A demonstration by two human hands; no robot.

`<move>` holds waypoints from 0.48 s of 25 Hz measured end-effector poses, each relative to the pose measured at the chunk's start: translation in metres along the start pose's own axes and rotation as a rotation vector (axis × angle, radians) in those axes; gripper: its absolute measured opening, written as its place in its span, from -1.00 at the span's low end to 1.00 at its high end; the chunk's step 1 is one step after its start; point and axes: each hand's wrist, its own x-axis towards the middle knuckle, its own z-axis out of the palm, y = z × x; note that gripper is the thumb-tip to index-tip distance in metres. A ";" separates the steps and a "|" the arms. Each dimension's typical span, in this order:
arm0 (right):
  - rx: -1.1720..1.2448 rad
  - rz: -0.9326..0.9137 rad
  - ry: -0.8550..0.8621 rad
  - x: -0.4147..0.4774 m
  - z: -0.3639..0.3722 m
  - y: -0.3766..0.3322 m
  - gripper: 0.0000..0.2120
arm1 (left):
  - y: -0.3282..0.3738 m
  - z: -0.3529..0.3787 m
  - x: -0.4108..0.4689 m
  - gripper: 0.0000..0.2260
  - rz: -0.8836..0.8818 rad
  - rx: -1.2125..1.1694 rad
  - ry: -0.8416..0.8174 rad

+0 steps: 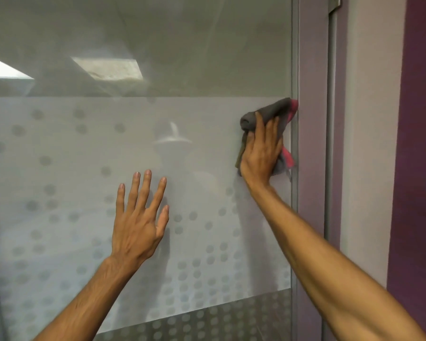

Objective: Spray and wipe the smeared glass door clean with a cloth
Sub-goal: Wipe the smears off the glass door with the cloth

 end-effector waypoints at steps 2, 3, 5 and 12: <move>-0.005 -0.134 0.017 -0.036 0.010 -0.015 -0.56 | -0.006 -0.001 -0.002 -0.43 -0.017 0.012 0.005; 0.007 -0.257 -0.026 -0.067 0.013 -0.015 -0.54 | -0.011 -0.001 -0.004 -0.43 -0.037 0.019 0.010; 0.006 -0.585 -0.214 -0.147 0.007 -0.007 -0.46 | -0.023 -0.002 -0.008 -0.43 -0.080 0.031 0.007; -0.017 -1.591 -0.731 -0.168 -0.007 0.029 -0.47 | -0.036 -0.003 -0.017 -0.41 -0.035 0.061 -0.021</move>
